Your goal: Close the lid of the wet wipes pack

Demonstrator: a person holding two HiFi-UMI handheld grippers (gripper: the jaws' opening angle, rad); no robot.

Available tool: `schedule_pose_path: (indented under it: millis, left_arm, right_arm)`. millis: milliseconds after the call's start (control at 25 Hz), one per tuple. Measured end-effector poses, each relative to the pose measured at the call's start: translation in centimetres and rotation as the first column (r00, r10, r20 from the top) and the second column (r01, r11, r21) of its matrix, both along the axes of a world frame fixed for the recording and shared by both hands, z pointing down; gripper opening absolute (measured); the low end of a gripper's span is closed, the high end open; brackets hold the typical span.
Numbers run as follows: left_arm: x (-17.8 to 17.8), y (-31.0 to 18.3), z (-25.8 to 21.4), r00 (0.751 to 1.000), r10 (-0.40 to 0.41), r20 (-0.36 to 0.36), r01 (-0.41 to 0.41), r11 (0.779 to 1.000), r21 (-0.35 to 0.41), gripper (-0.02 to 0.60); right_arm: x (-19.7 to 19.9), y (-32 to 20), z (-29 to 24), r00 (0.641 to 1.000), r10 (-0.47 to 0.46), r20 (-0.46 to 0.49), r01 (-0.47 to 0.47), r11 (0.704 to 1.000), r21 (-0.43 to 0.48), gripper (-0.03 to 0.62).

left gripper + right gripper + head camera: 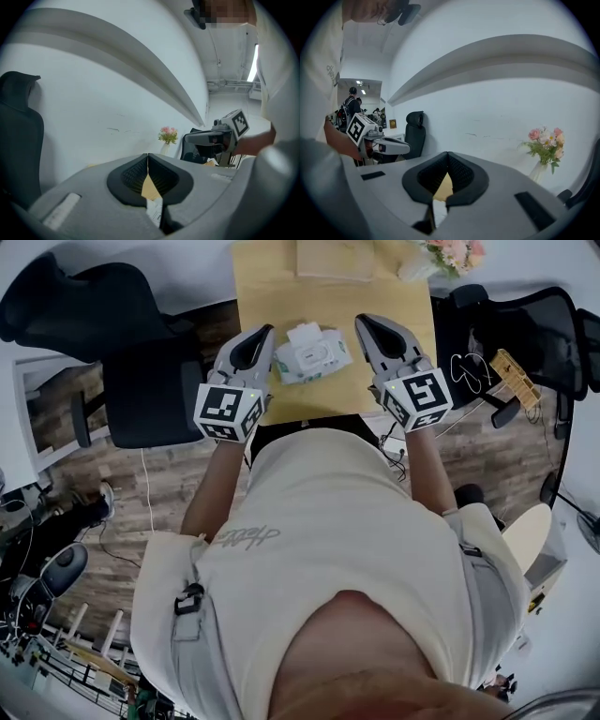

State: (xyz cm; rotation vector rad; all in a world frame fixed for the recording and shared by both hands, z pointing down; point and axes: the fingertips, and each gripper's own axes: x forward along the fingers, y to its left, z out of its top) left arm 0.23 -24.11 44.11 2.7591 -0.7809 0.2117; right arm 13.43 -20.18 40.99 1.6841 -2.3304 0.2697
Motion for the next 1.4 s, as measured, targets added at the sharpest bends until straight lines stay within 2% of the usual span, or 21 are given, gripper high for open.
schedule_pose_path:
  millis: [240,440,600,720,840,1040,1160,1240,1400]
  left_arm:
    - [0.5,0.7,-1.3,0.998,-0.042,0.036,0.041,0.999,0.020,0.015]
    - [2.0,1.3,-2.0,0.995,-0.070,0.072,0.066,0.996,0.052,0.015]
    - [3.4,1.7,-1.1,0.991,-0.080,0.103,0.077,0.996,0.037,0.015]
    - [4.1,2.1,-1.0,0.990,-0.095,0.104,0.091,0.995,0.041,0.015]
    - [4.2,2.8,-0.3,0.988,-0.120,0.102,0.119,0.993,0.013,0.016]
    - [4.2,3.0,-0.7,0.983,-0.161,0.090,0.159,0.987,0.023,0.015]
    - [4.6,3.0,-1.2,0.983,-0.167,0.075,0.165,0.986,0.031,0.015]
    - [4.9,3.2,-1.2,0.985,-0.156,0.075,0.154,0.988,0.032,0.017]
    - [5.2,3.4,-0.7,0.987,-0.146,0.066,0.144,0.989,0.023,0.015]
  right_arm:
    - [0.8,-0.4,0.0,0.999,-0.042,0.022,0.042,0.999,0.023,0.003]
    - [2.2,0.3,2.5,0.994,-0.094,-0.053,0.094,0.996,-0.013,0.003]
    - [3.1,0.4,4.6,0.993,-0.120,0.001,0.120,0.992,-0.050,0.003]
    - [3.1,0.0,4.6,0.986,-0.158,0.062,0.160,0.987,-0.031,0.003]
    - [2.9,0.1,3.4,0.975,-0.196,0.102,0.195,0.981,0.019,0.005]
    - [3.1,0.2,2.0,0.974,-0.224,0.028,0.222,0.973,0.060,0.005]
    - [3.4,0.6,2.1,0.974,-0.227,0.009,0.227,0.973,0.044,0.029]
    - [3.5,0.8,2.5,0.974,-0.225,0.024,0.224,0.974,0.023,0.063]
    - [3.6,1.2,3.9,0.975,-0.216,0.045,0.217,0.976,-0.025,0.087]
